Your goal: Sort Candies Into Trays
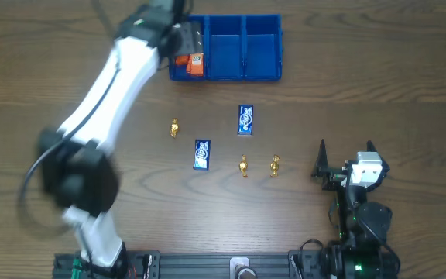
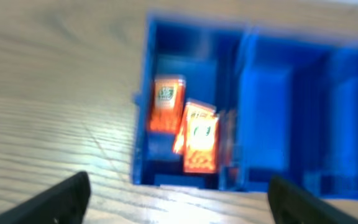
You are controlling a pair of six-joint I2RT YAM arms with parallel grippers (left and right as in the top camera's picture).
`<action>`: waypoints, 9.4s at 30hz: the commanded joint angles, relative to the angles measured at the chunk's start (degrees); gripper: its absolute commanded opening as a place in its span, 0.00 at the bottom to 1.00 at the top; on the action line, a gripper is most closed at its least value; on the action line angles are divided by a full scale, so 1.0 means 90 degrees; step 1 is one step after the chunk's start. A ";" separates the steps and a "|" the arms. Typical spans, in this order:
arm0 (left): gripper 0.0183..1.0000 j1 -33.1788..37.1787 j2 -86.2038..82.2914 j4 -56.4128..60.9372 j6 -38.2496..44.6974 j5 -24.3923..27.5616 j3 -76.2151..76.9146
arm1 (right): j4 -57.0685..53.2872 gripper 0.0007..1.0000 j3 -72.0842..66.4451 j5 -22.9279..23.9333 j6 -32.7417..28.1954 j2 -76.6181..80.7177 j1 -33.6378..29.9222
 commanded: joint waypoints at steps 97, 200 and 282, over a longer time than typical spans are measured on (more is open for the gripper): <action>1.00 0.1977 -1.2252 0.3696 0.2081 0.1190 -1.1370 | -0.4782 1.00 0.9228 -0.0590 0.2732 1.0955 0.4180; 1.00 0.1977 -1.2252 0.3696 0.2081 0.1190 -1.1370 | -0.3555 0.32 1.3248 0.1620 0.2455 1.4666 0.3257; 1.00 0.1979 -1.2252 0.3694 0.2081 0.1190 -1.1370 | -0.4988 0.25 0.9508 0.0444 0.3888 1.2813 0.3633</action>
